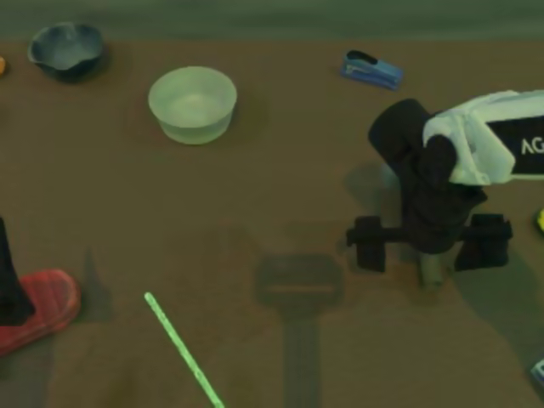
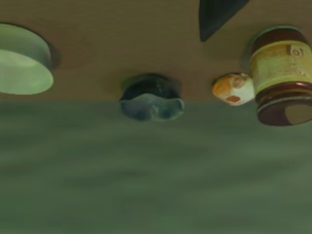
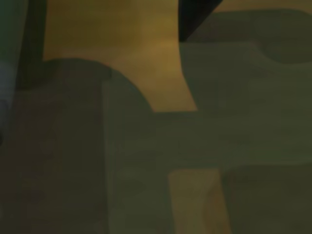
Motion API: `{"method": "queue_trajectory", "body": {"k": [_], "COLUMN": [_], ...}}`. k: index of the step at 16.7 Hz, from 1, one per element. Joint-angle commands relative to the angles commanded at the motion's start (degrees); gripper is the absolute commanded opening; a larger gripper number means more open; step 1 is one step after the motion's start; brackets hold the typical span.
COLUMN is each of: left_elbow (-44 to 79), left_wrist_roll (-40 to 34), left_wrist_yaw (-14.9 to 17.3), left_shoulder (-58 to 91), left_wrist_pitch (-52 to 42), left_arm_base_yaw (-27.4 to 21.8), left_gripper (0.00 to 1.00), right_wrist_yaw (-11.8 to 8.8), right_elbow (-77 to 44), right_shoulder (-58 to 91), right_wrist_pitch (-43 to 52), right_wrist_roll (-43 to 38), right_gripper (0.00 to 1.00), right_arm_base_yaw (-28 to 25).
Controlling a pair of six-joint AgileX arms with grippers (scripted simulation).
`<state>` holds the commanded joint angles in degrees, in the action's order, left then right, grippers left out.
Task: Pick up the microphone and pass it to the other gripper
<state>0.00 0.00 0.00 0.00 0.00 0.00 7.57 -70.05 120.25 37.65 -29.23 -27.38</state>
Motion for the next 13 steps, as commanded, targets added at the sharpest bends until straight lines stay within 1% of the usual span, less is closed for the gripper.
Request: {"method": "queue_trajectory", "body": {"k": [12,13], "left_elbow": [0.0,0.0], "left_wrist_roll": [0.0,0.0], "left_wrist_yaw": [0.0,0.0], "left_shoulder": [0.0,0.0], "left_wrist_pitch": [0.0,0.0], "left_arm_base_yaw": [0.0,0.0], "left_gripper": [1.00,1.00], "right_wrist_yaw": [0.0,0.0], "right_elbow": [0.0,0.0], "right_shoulder": [0.0,0.0], "right_wrist_pitch": [0.0,0.0], "right_wrist_roll": [0.0,0.0], "right_gripper": [0.02,0.00], "right_arm_base_yaw": [0.0,0.0]}}
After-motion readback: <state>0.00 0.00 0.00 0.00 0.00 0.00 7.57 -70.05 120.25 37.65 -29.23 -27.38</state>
